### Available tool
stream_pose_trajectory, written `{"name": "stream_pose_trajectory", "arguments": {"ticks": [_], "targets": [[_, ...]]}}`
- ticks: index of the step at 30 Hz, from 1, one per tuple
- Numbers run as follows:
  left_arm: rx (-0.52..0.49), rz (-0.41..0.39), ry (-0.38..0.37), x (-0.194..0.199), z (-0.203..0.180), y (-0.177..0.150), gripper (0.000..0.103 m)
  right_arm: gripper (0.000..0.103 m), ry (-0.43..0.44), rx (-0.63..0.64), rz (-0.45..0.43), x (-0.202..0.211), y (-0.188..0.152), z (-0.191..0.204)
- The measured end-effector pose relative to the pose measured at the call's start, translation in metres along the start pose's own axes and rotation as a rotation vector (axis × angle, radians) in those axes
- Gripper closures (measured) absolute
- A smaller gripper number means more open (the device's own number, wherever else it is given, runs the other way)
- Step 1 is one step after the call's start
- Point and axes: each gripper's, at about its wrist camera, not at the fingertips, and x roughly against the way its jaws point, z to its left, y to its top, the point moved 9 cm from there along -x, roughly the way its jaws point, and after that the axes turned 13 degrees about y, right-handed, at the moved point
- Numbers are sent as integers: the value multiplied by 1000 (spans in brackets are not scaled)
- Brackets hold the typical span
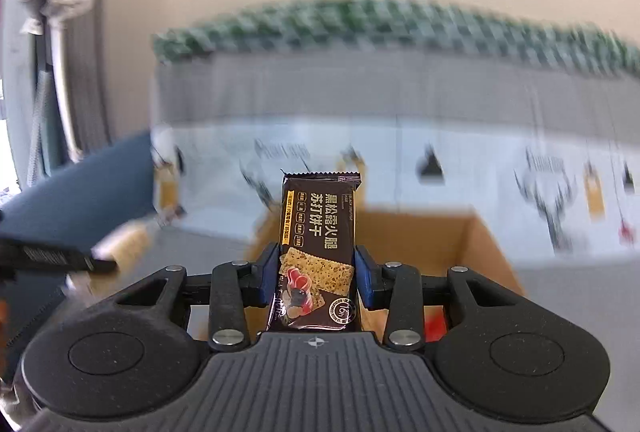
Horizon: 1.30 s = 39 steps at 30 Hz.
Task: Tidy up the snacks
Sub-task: 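Lift both held snacks and carry them over the cardboard box, then lower both held snacks toward the box opening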
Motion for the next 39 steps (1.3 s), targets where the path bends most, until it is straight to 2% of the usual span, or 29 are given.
{"name": "stream_pose_trajectory", "arguments": {"ticks": [2, 6, 7, 8, 11, 14, 17, 20, 22, 24, 25, 27, 28, 29, 31, 33, 34, 37, 39], "targets": [[-2, -25, -38, 2, -16, 4, 63, 62, -19, -20, 4, 0, 1, -14], [-24, -80, -113, 9, -52, 10, 64, 62, -51, 28, -27, 9, 6, -34], [-27, -90, -132, 9, -61, 10, 68, 62, -61, 32, -26, 12, 4, -39], [-30, -95, -152, 9, -69, 10, 81, 62, -69, 34, -25, 15, 1, -41], [-40, -109, -203, 10, -95, 10, 82, 62, -94, 46, -31, 22, 1, -49], [-82, -90, -203, 2, -115, 3, 86, 62, -112, 45, -33, 27, 0, -58], [-23, -39, -244, -8, -120, 1, 86, 62, -127, 37, -19, 28, -5, -68], [2, -56, -201, -14, -111, 9, 86, 62, -134, 31, -18, 29, -7, -73], [60, -31, -135, -24, -87, 16, 83, 62, -135, 24, -17, 29, -7, -76], [137, 56, -31, -43, -51, 14, 79, 62, -136, 21, -9, 28, -8, -77], [166, 121, 25, -55, -32, 9, 77, 62, -136, 19, -7, 27, -8, -77], [185, 283, 125, -79, -2, -13, 62, 62, -129, 13, -13, 27, -7, -75], [184, 358, 160, -89, 8, -25, 59, 62, -125, 12, -14, 27, -7, -74], [179, 428, 185, -97, 15, -38, 55, 62, -121, 11, -12, 26, -6, -73], [146, 508, 187, -106, 14, -54, 47, 62, -113, 10, -12, 25, -6, -71], [66, 500, 148, -108, -2, -58, 25, 62, -109, 8, -11, 24, -6, -71], [11, 485, 134, -108, -11, -60, 21, 62, -107, 3, -11, 23, -6, -71], [-154, 458, 125, -108, -37, -68, 20, 62, -100, -5, -13, 24, -6, -70], [-215, 465, 170, -111, -40, -80, 22, 62, -99, -2, -8, 24, -7, -70]]}}
